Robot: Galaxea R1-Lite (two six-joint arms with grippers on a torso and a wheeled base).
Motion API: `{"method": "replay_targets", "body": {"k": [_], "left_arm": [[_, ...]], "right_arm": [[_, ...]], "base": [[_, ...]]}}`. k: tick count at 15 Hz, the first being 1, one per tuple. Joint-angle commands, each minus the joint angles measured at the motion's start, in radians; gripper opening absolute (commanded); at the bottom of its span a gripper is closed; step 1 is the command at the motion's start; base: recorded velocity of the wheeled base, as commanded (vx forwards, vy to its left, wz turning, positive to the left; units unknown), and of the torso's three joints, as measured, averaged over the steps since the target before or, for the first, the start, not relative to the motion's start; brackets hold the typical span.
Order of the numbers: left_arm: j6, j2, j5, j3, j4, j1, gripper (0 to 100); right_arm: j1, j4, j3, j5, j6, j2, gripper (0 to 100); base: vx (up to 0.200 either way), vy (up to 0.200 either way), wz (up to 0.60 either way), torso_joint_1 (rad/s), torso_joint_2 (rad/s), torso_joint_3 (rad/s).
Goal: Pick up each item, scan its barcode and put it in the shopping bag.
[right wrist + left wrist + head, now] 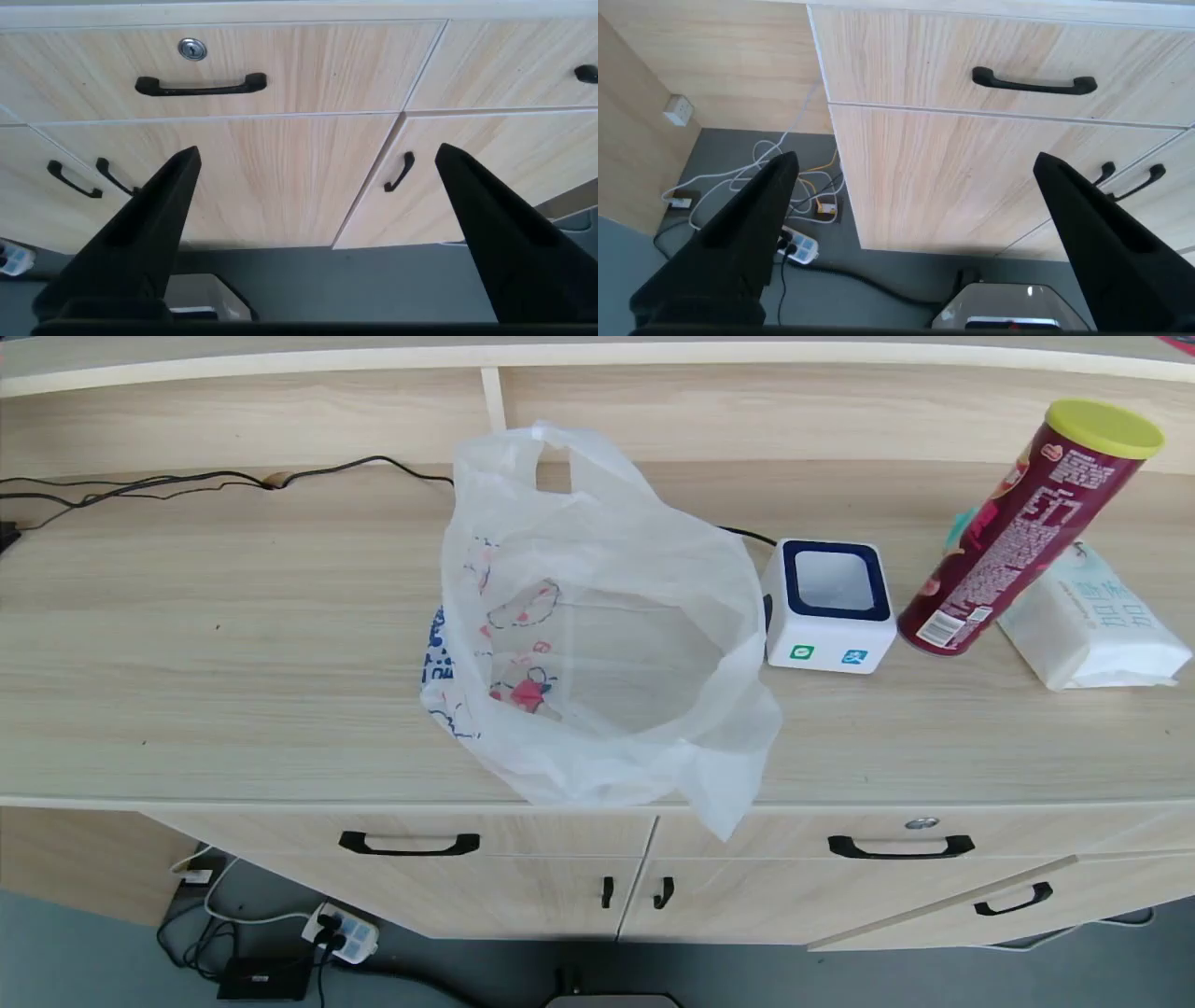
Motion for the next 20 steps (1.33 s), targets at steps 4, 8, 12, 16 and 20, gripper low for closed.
{"method": "replay_targets", "body": {"k": [4,8,12,16,20], "left_arm": [[0.003,0.002,0.0,0.0,-0.001,0.0,100],[0.003,0.002,0.0,0.0,-0.001,0.0,100],[0.001,0.002,0.0,0.0,-0.001,0.0,100],[0.004,0.002,0.0,0.0,-0.001,0.0,100],[0.003,0.002,0.0,0.0,-0.001,0.0,100]], "right_arm": [[0.0,-0.003,0.0,-0.001,0.048,0.001,100],[0.003,-0.028,-0.083,0.084,-0.015,0.016,100],[0.006,-0.117,-0.451,0.15,-0.047,0.533,100],[0.057,-0.955,-0.64,0.15,-0.026,1.195,100],[0.066,-1.163,-0.636,0.153,0.017,1.372,100]], "base": [[0.05,0.0,0.0,0.001,0.0,0.001],[0.0,0.0,0.0,0.0,0.0,0.0],[0.0,0.0,0.0,0.0,0.0,0.0],[0.0,0.0,0.0,0.0,0.0,0.0],[0.0,0.0,0.0,0.0,0.0,0.0]]}}
